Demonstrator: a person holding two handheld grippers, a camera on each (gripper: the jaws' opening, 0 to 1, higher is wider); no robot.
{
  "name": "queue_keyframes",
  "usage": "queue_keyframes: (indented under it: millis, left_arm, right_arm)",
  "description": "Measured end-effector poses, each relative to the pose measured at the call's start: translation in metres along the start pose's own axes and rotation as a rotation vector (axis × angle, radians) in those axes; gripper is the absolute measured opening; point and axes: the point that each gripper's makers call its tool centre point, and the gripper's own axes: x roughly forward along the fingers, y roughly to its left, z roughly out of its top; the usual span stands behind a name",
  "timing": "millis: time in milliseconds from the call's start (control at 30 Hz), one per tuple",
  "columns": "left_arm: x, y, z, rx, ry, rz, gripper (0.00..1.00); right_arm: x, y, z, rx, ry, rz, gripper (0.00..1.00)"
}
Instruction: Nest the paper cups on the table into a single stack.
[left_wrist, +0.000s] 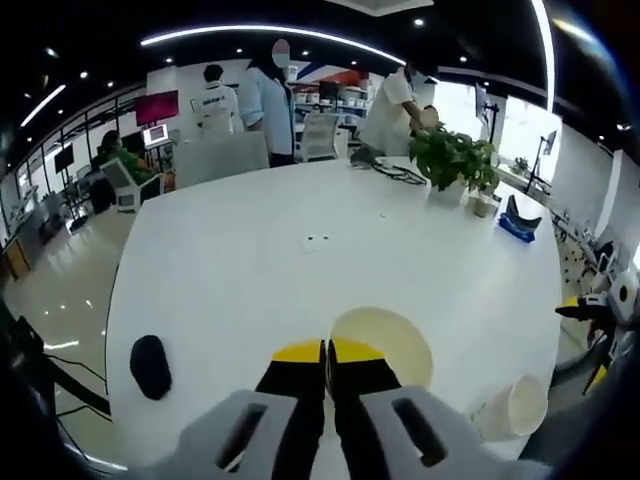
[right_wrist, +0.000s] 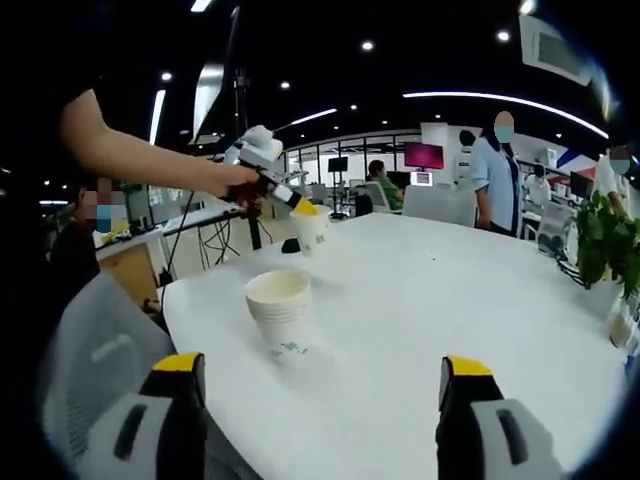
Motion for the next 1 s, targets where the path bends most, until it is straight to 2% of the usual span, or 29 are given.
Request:
queue_keyframes:
  millis: [67,200,300,533,833,1000]
  left_arm:
    - [-0.003,0.001,0.001,-0.005,-0.004,-0.005,0.0]
    - [-0.019,-0.011,0.003,-0.01,-0.007,-0.009,0.0]
    - [-0.021,-0.016,0.003,-0.03,-0.008,-0.02,0.0]
    - [-0.033,-0.032,0.003,-0.02,0.005,-0.052,0.0]
    - [-0.055,-0.046,0.005,-0.038,0.008,-0.094,0.0]
    - [-0.061,-0.058,0.001,-0.035,0.021,-0.12,0.0]
  right_arm:
    - [0.0,0.0,0.0,-0.001,0.002,0.003,0.99]
    - [0.0,0.001,0.001,-0.012,0.001,0.006,0.99]
    - [0.001,0.003,0.001,-0.014,0.0,0.012,1.0]
    - [0.001,0.006,0.001,-0.019,0.004,0.024,1.0]
    - [0.001,0.005,0.001,-0.012,0.001,0.019,1.0]
    - [0.0,0.007,0.002,-0.014,-0.001,0.022,1.0]
